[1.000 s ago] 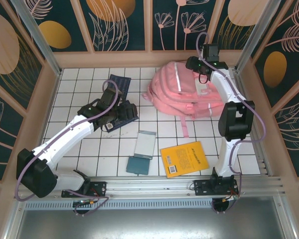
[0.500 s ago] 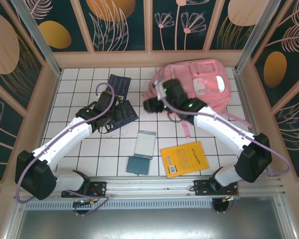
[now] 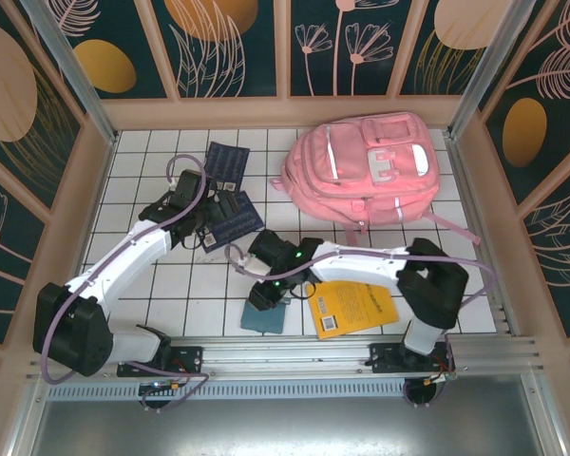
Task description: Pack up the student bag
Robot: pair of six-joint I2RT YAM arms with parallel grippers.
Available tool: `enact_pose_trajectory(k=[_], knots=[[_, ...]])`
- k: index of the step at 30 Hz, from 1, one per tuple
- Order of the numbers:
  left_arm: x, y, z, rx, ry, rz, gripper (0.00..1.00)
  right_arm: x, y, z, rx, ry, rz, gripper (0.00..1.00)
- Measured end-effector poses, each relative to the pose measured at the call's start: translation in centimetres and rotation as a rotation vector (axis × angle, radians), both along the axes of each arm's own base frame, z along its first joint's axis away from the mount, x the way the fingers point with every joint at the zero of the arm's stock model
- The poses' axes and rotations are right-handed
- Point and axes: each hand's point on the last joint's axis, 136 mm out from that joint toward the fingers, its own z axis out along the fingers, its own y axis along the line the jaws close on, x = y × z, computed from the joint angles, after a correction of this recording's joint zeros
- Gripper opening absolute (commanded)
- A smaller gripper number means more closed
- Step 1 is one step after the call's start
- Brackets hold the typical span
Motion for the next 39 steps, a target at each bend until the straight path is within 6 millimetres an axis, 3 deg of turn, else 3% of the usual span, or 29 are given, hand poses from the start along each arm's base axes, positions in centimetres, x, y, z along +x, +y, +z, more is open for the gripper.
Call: enact_pose_trajectory(k=[5,10,17,24,28,32,35,39], knots=[[0.2,0.4,0.1,-0.004,-0.003,0.013,0.99,-1.5,0.5,-1.7,-0.024,0.063,0.064,0.09],[0.3,0.4,0.1,-0.011,-0.002,0.011,0.99,-2.2,0.6,-1.5,-0.009,0.091,0.101,0.02],[0.2,0.1,0.0,-0.024,0.003,0.0,0.99,-3.3,0.8,-1.5,-0.005,0.141,0.132,0.0],[0.0,-0.1,-0.2,-0.033,0.011,-0.009,0.99,-3.1,0.7,-4.5,-0.086,0.164,0.111,0.01],[0.0,-0.2,-0.2,-0.037,0.012,-0.012,0.99,-1.1,1.3,-4.5,-0.089,0.091,0.04,0.02],[0.0,-0.2,-0.2,-0.036,0.013,-0.012,0.99,3.5,1.3,-4.2,-0.069,0.003,-0.106,0.05],[0.0,-0.2,-0.2,-0.036,0.013,-0.012,0.99,7.2,0.7,-4.0,-0.058,-0.042,-0.223,0.2],[0.0,-0.1,-0.2,-0.036,0.012,-0.012,0.99,9.4,0.4,-3.5,-0.033,-0.053,-0.305,0.36]])
